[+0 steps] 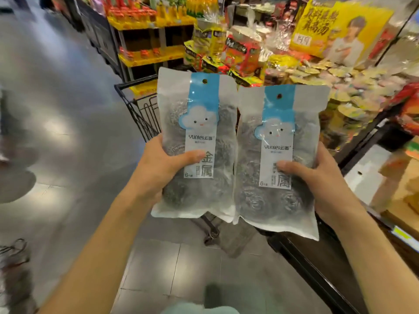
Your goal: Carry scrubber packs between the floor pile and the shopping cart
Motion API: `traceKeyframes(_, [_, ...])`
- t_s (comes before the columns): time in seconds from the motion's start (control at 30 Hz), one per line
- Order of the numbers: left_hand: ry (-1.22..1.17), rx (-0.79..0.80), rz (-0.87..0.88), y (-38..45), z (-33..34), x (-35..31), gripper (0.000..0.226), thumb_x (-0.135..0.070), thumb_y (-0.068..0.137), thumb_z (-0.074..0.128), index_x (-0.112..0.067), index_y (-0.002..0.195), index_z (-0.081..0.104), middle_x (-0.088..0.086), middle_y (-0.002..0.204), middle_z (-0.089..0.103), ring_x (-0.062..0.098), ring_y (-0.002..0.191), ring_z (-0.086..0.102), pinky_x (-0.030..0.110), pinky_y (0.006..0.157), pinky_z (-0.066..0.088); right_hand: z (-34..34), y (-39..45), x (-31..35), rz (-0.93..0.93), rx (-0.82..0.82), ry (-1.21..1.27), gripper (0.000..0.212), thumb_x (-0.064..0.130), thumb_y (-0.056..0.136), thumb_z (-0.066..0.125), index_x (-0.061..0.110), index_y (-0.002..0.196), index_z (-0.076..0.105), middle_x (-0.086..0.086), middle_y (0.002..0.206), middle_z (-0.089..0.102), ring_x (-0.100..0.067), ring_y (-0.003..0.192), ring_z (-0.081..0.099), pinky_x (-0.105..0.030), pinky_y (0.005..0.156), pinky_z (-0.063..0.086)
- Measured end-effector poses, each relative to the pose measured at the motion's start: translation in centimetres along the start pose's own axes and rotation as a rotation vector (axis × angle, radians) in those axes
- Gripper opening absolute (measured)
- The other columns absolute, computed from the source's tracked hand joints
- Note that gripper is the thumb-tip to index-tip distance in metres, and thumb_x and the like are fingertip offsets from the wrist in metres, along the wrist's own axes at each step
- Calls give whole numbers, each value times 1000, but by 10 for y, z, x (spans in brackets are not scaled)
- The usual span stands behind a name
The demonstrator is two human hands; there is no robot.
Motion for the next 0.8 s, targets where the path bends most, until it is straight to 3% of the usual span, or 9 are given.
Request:
traceKeyframes(0.1, [-10, -52, -24, 32, -12, 6, 45, -9, 75, 84, -12, 118, 71, 4, 105, 80, 24, 98, 78, 46, 89, 61, 18, 45, -4, 11, 50, 8, 56, -1, 81, 76, 18, 130, 55, -1, 112, 78, -23, 100, 76, -33, 75, 63])
traceKeyframes(0.33, [-23, -169, -86, 123, 7, 33, 52, -19, 64, 87, -15, 113, 71, 3, 103, 81, 24, 95, 78, 48, 89, 60, 20, 176, -24, 49, 178, -36, 59, -2, 81, 77, 17, 132, 54, -6, 118, 76, -27, 105, 75, -51, 92, 59])
traceKeyframes(0.43, [4, -228, -112, 167, 23, 40, 59, -21, 63, 89, -14, 119, 70, 2, 105, 81, 23, 97, 78, 47, 91, 60, 18, 239, -33, 68, 225, -45, 58, 0, 80, 79, 23, 128, 56, 0, 114, 77, -22, 101, 76, -47, 89, 60])
traceKeyframes(0.6, [5, -326, -149, 231, 47, 43, 46, -11, 74, 86, -13, 118, 71, 1, 104, 81, 21, 96, 78, 45, 90, 60, 11, 336, -40, 107, 339, -51, 62, 1, 79, 80, 23, 132, 56, -1, 117, 76, -23, 104, 75, -49, 90, 59])
traceKeyframes(0.8, [-88, -452, -214, 284, 58, 72, 63, -24, 62, 90, -17, 121, 70, 2, 110, 80, 24, 103, 76, 50, 96, 57, 26, 427, -53, 142, 476, -128, 60, 0, 79, 81, 21, 129, 54, -1, 118, 76, -21, 105, 75, -48, 92, 60])
Point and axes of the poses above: each hand's wrist, its own y-axis towards the middle knuckle, its own z-axis out of the palm, x = y × z, the point moved 2 cm from there along y, towards the middle knuckle
